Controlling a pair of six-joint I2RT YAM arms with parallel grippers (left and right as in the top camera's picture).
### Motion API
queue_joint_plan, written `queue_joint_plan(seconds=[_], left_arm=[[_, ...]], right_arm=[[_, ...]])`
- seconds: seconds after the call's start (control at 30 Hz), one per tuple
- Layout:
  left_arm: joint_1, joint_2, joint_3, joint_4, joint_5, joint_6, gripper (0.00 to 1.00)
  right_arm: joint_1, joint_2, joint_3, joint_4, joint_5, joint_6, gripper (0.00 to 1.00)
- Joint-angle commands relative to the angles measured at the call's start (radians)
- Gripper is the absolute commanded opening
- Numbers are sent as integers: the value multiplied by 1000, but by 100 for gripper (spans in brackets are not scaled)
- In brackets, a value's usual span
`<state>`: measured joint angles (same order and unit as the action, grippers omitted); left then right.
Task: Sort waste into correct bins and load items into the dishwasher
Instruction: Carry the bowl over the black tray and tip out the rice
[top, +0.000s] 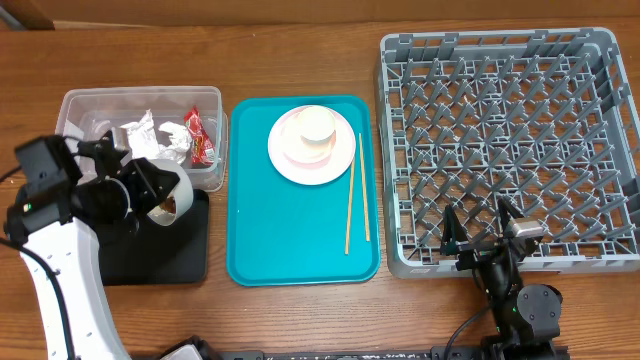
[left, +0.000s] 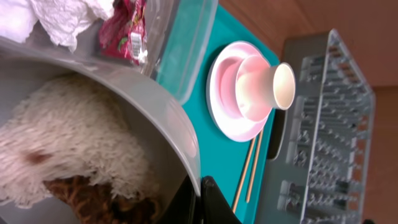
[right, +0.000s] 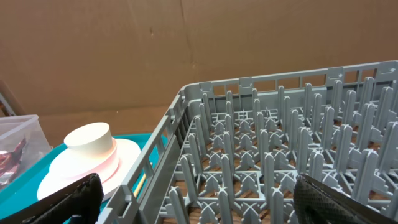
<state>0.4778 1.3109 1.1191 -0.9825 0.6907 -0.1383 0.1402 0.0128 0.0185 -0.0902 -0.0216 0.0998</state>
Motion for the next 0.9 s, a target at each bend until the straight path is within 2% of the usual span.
queue_joint_plan(seconds=[0.0, 0.3, 0.67, 0.87], left_arm=[[80, -7, -117, 88, 196, 34, 4], [159, 48, -282, 327, 315, 3, 4], [159, 145, -286, 446, 423, -43, 4], [159, 148, -286, 478, 430, -59, 4]], right_arm=[[6, -8, -10, 6, 6, -6, 100], [6, -8, -10, 6, 6, -6, 100], [6, -8, -10, 6, 6, -6, 100], [6, -8, -10, 6, 6, -6, 100]])
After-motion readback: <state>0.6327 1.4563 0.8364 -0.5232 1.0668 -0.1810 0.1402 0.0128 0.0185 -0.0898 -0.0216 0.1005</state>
